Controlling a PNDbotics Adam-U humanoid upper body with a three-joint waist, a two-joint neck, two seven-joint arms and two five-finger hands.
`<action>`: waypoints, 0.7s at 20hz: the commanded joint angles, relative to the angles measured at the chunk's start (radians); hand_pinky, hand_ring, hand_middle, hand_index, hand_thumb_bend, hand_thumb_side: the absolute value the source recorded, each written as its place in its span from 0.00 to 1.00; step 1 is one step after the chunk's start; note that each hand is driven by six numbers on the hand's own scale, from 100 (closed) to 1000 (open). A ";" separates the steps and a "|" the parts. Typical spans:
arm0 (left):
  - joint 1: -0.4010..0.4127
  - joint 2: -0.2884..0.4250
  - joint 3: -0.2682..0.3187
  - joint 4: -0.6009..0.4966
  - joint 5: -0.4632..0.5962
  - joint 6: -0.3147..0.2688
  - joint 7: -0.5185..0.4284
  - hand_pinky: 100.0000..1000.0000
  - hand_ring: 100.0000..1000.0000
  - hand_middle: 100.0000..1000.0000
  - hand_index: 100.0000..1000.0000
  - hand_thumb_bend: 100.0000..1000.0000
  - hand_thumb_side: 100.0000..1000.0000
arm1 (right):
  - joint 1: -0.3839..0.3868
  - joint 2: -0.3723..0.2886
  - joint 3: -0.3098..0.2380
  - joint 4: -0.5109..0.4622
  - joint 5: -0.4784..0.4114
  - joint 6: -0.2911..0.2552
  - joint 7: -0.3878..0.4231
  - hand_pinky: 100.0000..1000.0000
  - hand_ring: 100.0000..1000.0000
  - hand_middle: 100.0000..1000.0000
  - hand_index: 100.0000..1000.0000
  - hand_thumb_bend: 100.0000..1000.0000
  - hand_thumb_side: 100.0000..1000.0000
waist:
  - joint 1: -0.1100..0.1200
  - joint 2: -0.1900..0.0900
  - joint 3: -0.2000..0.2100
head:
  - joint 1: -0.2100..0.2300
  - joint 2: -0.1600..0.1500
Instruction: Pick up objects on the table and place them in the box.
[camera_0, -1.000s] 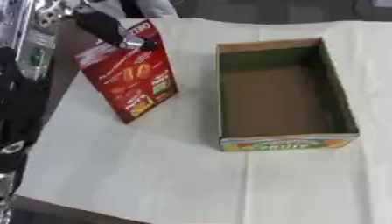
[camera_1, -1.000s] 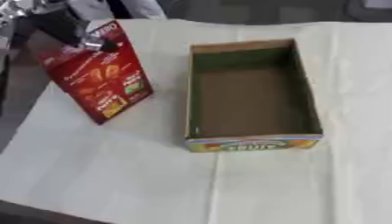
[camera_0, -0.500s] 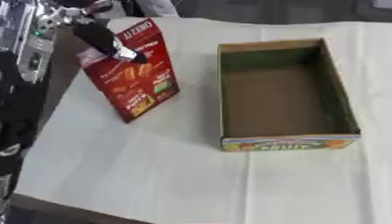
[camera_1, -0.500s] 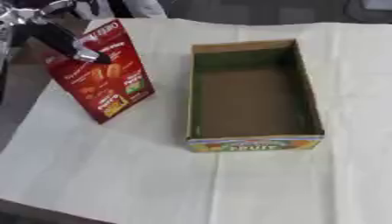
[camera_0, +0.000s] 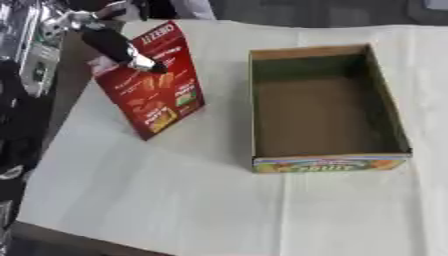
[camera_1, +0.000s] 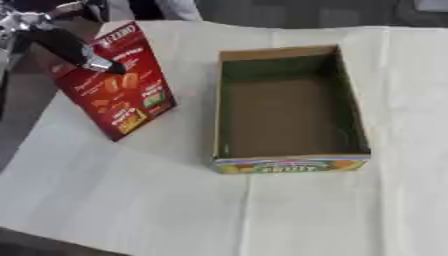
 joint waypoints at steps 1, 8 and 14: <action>-0.011 -0.001 0.026 0.004 0.007 0.010 -0.011 0.09 0.45 0.59 0.61 0.92 0.86 | 0.009 -0.012 -0.003 -0.001 -0.003 -0.008 0.001 0.40 0.52 0.60 0.72 0.00 1.00 | -0.005 -0.010 0.002 | 0.009 0.000; -0.013 -0.037 0.049 0.054 0.017 0.014 -0.050 0.09 0.44 0.59 0.61 0.84 0.90 | 0.006 -0.007 -0.003 -0.003 -0.003 -0.018 0.005 0.40 0.52 0.60 0.72 0.00 1.00 | -0.008 -0.011 0.002 | 0.007 0.000; -0.016 -0.055 0.057 0.092 0.005 0.003 -0.070 0.09 0.45 0.59 0.62 0.82 0.92 | 0.004 -0.005 -0.003 -0.005 -0.001 -0.024 0.007 0.40 0.53 0.60 0.72 0.00 1.00 | -0.009 -0.011 0.003 | 0.007 0.000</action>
